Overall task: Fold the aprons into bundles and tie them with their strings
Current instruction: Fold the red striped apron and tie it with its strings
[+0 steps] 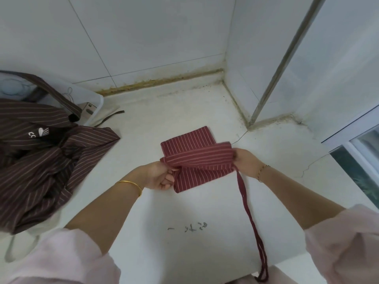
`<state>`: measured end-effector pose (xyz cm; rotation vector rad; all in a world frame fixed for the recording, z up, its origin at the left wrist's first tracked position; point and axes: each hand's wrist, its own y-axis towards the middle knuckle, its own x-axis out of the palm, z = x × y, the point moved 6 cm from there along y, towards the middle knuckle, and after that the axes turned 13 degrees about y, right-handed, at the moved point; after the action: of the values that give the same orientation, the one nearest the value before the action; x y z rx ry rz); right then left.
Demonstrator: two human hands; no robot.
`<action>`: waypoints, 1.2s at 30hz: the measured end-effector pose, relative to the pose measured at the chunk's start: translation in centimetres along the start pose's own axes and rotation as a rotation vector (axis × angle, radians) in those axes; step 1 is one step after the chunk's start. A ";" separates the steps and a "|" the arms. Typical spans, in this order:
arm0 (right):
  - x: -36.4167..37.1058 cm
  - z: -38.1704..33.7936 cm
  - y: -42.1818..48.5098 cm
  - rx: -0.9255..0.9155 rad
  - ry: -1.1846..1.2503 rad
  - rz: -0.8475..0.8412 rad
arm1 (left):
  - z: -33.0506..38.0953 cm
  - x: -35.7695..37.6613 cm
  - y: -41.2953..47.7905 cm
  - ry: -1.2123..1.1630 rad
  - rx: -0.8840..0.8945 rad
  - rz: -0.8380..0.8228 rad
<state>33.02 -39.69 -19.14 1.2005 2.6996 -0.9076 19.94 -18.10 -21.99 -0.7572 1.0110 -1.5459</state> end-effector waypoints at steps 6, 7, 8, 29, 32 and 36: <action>0.7 0.0 1.3 0.044 -0.082 0.104 | 0.1 0.4 -1.7 -0.014 0.008 -0.193; 0.7 0.2 1.3 0.058 -0.080 0.101 | 0.0 0.5 -1.7 -0.011 0.004 -0.194; 0.7 0.2 1.3 0.069 -0.068 0.091 | -0.1 0.5 -1.6 -0.003 -0.002 -0.179; 1.8 0.0 1.0 0.039 -0.290 0.131 | 5.0 -1.3 -3.6 0.933 -0.024 0.461; 1.8 0.3 0.9 0.028 -0.284 0.149 | 8.9 -0.7 -4.5 1.393 0.091 0.956; 1.8 0.3 0.9 0.004 -0.292 0.149 | 11.5 -0.8 -2.9 1.455 0.302 1.072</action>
<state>32.28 -38.15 -20.27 1.1498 2.3493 -0.9816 28.94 -19.59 -14.32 1.2218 1.6735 -1.0123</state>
